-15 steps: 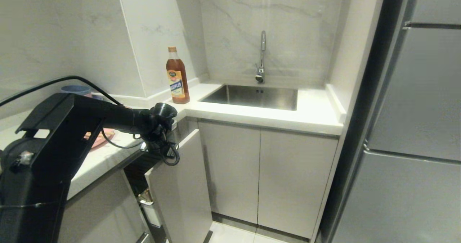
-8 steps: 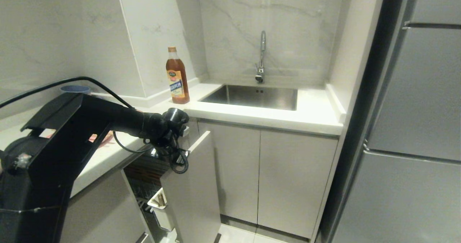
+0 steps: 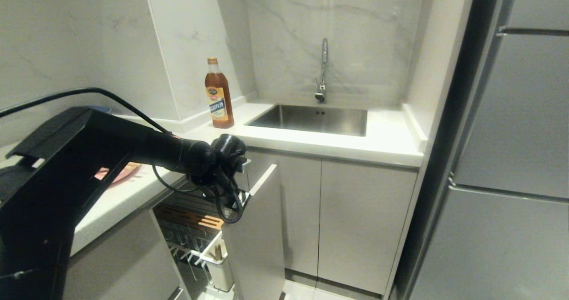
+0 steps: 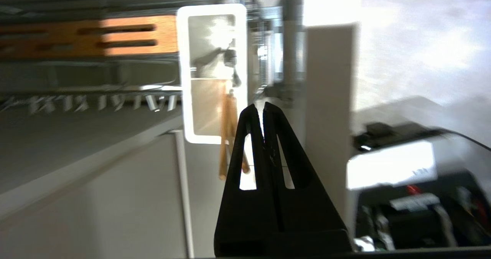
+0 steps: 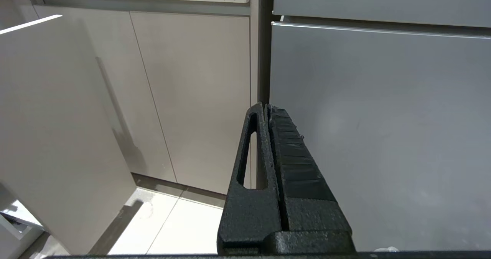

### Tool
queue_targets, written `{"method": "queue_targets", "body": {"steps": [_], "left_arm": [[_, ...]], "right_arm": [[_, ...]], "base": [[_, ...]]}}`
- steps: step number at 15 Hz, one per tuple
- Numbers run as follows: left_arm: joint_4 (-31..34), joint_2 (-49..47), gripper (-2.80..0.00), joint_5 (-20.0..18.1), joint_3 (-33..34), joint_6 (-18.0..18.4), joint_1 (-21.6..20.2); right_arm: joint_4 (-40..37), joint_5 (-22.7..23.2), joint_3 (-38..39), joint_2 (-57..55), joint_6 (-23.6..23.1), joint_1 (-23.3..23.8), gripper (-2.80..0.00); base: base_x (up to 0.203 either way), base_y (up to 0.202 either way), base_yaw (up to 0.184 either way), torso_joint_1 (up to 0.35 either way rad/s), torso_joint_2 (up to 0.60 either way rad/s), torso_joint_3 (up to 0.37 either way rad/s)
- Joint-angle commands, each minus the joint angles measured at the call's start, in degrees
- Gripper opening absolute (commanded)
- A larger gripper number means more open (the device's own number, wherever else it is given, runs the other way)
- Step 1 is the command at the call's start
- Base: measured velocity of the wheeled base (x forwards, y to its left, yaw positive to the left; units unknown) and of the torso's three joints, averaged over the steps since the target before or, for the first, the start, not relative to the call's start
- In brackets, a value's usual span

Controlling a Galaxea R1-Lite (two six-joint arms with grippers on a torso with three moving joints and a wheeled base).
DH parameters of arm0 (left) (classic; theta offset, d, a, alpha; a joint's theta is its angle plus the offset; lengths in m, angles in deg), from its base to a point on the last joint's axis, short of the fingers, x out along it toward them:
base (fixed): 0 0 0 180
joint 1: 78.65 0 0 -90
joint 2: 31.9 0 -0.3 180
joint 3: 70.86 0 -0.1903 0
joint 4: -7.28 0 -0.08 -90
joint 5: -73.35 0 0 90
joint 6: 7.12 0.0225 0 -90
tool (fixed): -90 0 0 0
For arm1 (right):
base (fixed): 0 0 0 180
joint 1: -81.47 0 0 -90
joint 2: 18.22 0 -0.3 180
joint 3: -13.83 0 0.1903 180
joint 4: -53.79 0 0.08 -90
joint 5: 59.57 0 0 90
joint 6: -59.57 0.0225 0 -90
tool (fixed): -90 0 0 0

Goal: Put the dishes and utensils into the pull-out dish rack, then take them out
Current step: Open the cupboard

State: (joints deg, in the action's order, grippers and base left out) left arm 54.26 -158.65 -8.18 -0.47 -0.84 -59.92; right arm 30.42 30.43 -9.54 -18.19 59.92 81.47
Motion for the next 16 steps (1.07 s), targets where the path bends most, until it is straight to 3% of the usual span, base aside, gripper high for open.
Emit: {"method": "queue_targets", "body": {"steps": [1, 4, 9, 14, 16], "left_arm": [[0.2, 2.4, -2.8, -2.7, 1.1, 0.1, 0.9], [0.2, 2.4, -2.8, -7.1, 2.5, 0.1, 2.1], [0.1, 0.4, -2.8, -7.4, 3.4, -0.8, 5.0], [0.1, 1.3, -2.8, -7.6, 4.8, -4.0, 9.4], [0.1, 2.3, -2.8, -10.8, 5.8, -4.5, 10.9]], "right_arm": [[0.0, 0.0, 0.0, 0.0, 0.0, 0.0, -2.8], [0.0, 0.0, 0.0, 0.0, 0.0, 0.0, -2.8], [0.0, -0.1, 0.0, 0.0, 0.0, 0.0, -2.8], [0.0, 0.0, 0.0, 0.0, 0.0, 0.0, -2.8], [0.0, 0.0, 0.0, 0.0, 0.0, 0.0, -2.8]], "base": [[0.0, 0.0, 0.0, 0.0, 0.0, 0.0], [0.0, 0.0, 0.0, 0.0, 0.0, 0.0], [0.0, 0.0, 0.0, 0.0, 0.0, 0.0], [0.0, 0.0, 0.0, 0.0, 0.0, 0.0], [0.0, 0.0, 0.0, 0.0, 0.0, 0.0]]}}
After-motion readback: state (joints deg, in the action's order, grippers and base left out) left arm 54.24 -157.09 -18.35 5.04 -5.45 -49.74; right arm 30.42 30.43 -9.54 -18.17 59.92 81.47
